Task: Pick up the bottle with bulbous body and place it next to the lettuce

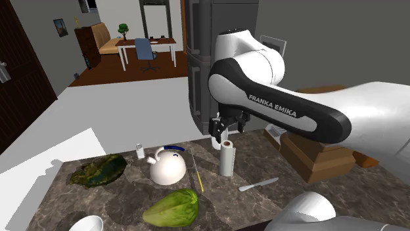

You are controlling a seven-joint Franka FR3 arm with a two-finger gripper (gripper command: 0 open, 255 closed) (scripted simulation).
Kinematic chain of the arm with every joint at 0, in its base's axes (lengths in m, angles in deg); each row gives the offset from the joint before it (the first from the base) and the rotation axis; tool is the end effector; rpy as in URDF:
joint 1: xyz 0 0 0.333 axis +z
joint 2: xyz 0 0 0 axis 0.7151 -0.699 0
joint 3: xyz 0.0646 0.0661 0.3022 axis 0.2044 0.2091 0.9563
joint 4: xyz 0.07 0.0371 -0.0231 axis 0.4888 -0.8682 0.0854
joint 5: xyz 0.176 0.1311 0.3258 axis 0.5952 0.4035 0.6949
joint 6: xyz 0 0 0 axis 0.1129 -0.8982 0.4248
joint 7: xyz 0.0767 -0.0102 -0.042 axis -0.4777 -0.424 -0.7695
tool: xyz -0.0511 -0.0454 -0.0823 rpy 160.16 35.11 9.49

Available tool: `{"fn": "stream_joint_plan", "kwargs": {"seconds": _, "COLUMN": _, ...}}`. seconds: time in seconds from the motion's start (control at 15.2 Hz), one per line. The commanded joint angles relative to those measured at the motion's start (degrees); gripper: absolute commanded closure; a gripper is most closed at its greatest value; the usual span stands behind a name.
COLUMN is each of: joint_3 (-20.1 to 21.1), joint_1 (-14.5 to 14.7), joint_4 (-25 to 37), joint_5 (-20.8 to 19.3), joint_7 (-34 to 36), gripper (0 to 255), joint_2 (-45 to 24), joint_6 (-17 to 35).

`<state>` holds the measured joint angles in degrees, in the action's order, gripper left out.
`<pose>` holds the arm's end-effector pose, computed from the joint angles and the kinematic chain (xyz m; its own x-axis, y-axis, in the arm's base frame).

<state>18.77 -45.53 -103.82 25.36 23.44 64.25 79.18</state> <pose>0.2917 0.0054 0.6121 0.9934 -0.1099 0.0329 -0.1124 -0.9896 0.0895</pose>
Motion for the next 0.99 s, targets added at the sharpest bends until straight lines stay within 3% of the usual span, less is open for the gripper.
{"fn": "stream_joint_plan", "kwargs": {"seconds": 0.0, "joint_3": 0.0, "joint_1": 0.0, "joint_4": 0.0, "joint_5": 0.0, "joint_7": 0.0, "gripper": 0, "joint_2": 0.0, "joint_6": 0.0}}
{"fn": "stream_joint_plan", "kwargs": {"seconds": 0.46, "joint_3": -5.88, "joint_1": -1.69, "joint_4": 3.55, "joint_5": -2.24, "joint_7": -5.14, "gripper": 0, "joint_2": -12.22, "joint_6": 8.47}}
{"fn": "stream_joint_plan", "kwargs": {"seconds": 0.92, "joint_3": -11.2, "joint_1": -2.69, "joint_4": 10.7, "joint_5": -2.06, "joint_7": -10.55, "gripper": 0, "joint_2": -26.15, "joint_6": 14.91}}
